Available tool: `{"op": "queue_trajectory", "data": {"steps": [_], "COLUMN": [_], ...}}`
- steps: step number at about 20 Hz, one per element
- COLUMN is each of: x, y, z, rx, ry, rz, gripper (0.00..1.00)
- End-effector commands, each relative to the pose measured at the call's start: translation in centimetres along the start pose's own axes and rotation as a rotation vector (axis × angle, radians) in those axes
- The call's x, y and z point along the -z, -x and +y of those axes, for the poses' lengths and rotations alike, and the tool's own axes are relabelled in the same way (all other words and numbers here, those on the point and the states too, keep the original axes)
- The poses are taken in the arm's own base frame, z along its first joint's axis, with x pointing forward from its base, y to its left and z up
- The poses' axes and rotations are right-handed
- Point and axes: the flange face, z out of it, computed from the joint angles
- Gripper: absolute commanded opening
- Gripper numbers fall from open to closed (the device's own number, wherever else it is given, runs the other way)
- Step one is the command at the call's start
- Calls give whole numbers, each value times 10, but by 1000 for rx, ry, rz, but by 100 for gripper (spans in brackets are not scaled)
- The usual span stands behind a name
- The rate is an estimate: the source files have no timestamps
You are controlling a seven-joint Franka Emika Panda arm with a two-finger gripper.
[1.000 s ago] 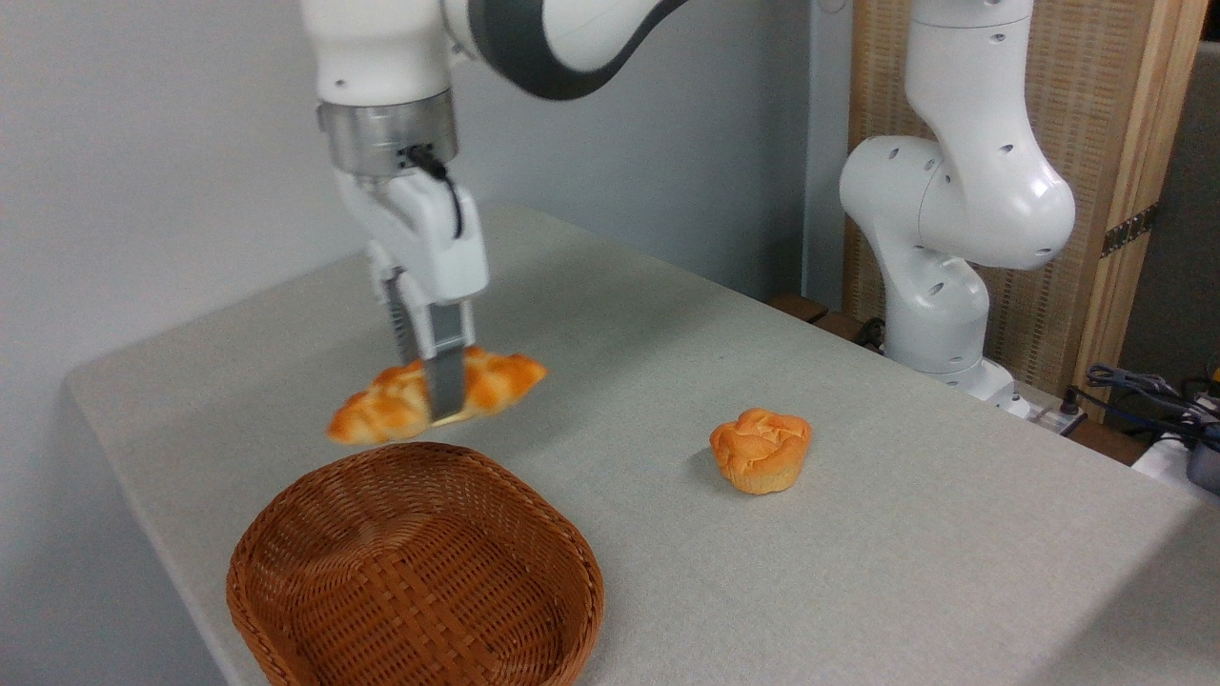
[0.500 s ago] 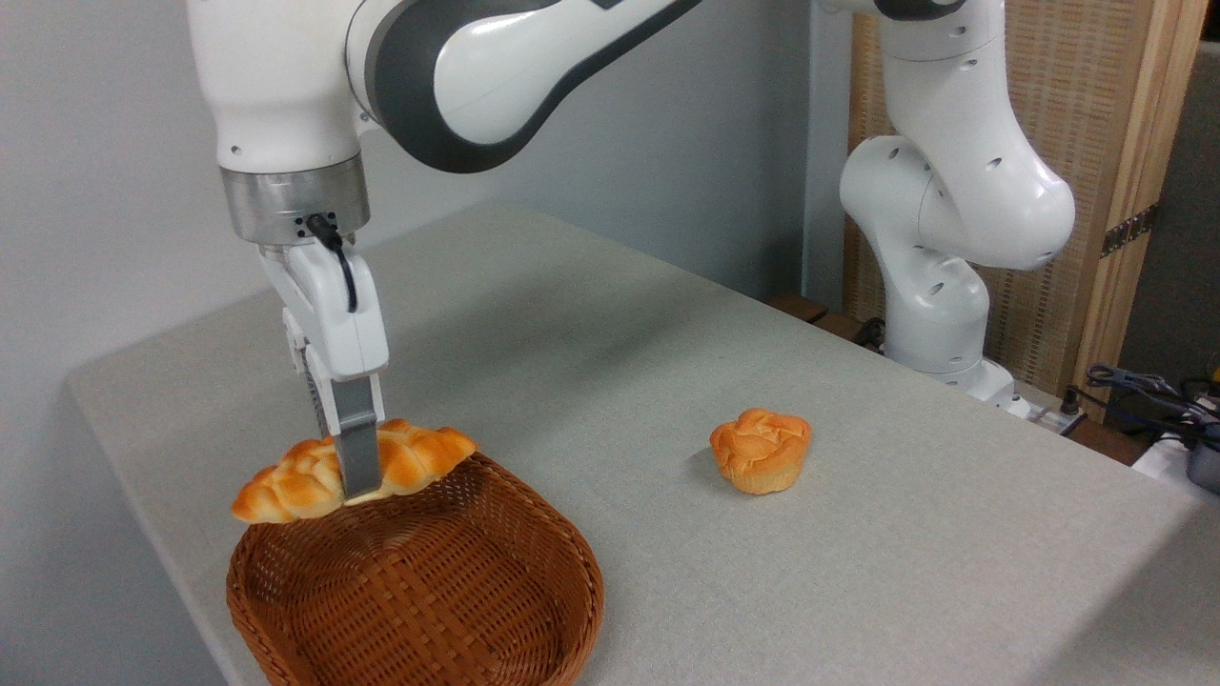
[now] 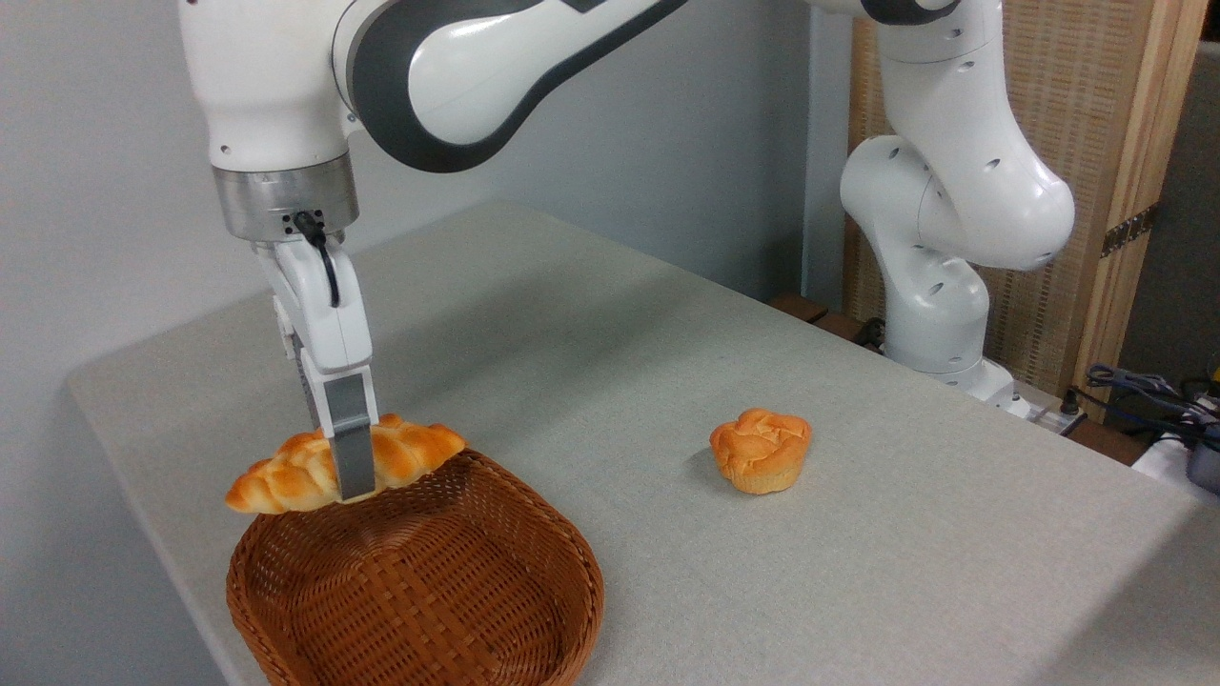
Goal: Put bread into the basket
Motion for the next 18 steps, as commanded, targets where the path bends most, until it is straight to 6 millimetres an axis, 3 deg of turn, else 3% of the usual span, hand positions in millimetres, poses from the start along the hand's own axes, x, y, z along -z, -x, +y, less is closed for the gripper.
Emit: {"op": "queue_trajectory", "data": {"steps": [1, 18], "x": [0, 3], "y": [-3, -3], "z": [-1, 1], "rx": [15, 75], "ry": [-11, -3], "rz": [-3, 0], "gripper": [100, 100]}}
